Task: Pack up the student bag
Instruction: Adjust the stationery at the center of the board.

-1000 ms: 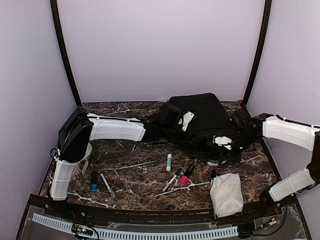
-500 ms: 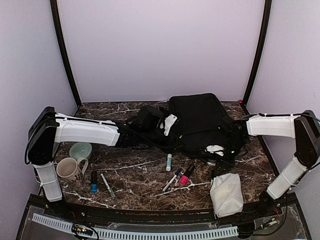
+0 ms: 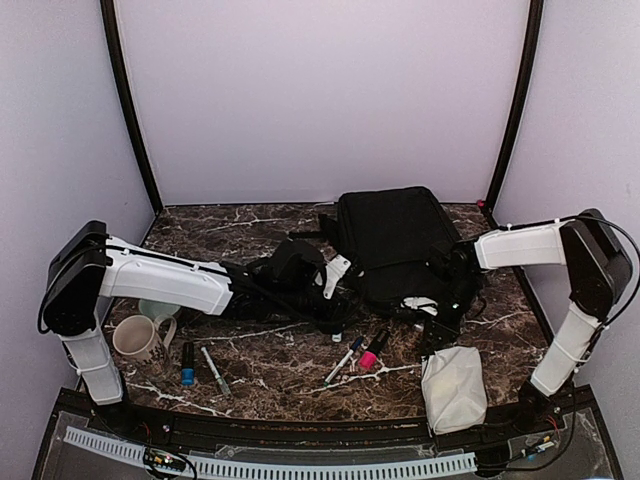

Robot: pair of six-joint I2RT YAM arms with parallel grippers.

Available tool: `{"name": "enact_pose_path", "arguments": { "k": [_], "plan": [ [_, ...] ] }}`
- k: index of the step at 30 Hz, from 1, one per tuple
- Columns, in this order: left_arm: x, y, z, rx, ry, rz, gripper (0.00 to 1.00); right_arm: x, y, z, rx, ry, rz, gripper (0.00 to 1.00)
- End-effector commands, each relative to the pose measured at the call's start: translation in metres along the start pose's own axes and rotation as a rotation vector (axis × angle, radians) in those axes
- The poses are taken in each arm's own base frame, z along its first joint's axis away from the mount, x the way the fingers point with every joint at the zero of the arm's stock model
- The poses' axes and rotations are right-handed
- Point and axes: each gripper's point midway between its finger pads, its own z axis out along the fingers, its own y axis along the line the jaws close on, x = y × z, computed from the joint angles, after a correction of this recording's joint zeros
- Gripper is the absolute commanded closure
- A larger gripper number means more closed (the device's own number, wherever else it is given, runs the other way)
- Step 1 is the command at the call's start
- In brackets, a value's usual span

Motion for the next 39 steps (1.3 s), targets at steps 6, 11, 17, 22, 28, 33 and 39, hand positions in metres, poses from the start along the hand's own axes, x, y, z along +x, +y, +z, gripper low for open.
{"name": "enact_pose_path", "arguments": {
  "k": [6, 11, 17, 22, 28, 33, 39],
  "plan": [
    [-0.016, -0.005, -0.02, -0.004, -0.066, -0.001, 0.52, -0.033, 0.037, -0.039, -0.11, -0.133, -0.059, 1.0],
    [-0.016, -0.012, -0.012, 0.04, -0.059, 0.014, 0.52, -0.048, 0.059, -0.074, -0.098, -0.244, -0.135, 1.0],
    [-0.014, -0.021, -0.001, 0.085, -0.035, 0.011, 0.52, -0.05, 0.062, -0.105, -0.111, -0.358, -0.123, 1.0],
    [-0.012, -0.021, 0.007, 0.089, -0.019, 0.012, 0.51, -0.028, 0.036, -0.111, -0.127, -0.401, -0.014, 1.0],
    [-0.006, -0.02, 0.016, 0.097, -0.003, 0.011, 0.52, -0.011, -0.003, -0.114, -0.07, -0.446, 0.115, 0.9],
    [-0.002, -0.023, 0.021, 0.116, 0.015, 0.017, 0.52, -0.013, -0.013, -0.121, 0.001, -0.463, 0.154, 0.68],
    [0.004, -0.022, 0.023, 0.114, 0.033, 0.042, 0.52, -0.006, -0.004, -0.138, 0.099, -0.459, 0.109, 0.54]
  ]
}}
